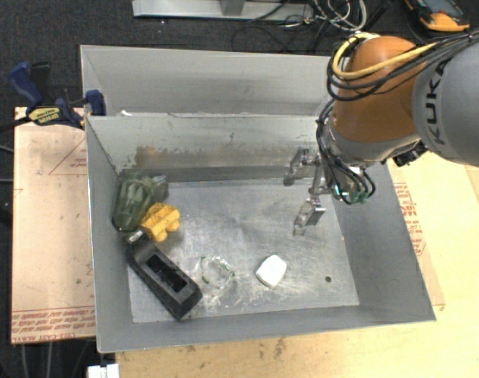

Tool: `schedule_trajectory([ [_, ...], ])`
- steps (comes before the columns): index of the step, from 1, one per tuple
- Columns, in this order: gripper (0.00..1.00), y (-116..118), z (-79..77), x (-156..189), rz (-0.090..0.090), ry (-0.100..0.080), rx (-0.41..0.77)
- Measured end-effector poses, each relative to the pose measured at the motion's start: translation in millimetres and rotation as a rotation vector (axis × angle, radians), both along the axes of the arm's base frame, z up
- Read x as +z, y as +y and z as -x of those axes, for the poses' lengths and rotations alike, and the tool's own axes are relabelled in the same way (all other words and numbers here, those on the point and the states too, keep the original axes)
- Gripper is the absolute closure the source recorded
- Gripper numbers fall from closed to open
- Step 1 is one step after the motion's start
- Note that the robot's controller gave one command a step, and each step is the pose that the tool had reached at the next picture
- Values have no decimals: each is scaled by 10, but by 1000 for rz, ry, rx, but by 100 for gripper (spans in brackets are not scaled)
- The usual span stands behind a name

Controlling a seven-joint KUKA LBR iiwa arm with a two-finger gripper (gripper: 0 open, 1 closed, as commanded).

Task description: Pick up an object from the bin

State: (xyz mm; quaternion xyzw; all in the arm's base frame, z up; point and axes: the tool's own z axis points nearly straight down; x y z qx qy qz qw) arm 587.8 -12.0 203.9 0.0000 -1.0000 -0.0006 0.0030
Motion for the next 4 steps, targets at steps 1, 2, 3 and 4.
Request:
schedule_trajectory([
  [1, 0, 0, -16, 43, 0, -7, 0],
  [2, 0, 114, 207, -92, 2, -15, 66],
  [3, 0, 124, 422, -660, -1, -12, 320],
  [4, 100, 93, 318, -1246, 0, 0, 359],
])
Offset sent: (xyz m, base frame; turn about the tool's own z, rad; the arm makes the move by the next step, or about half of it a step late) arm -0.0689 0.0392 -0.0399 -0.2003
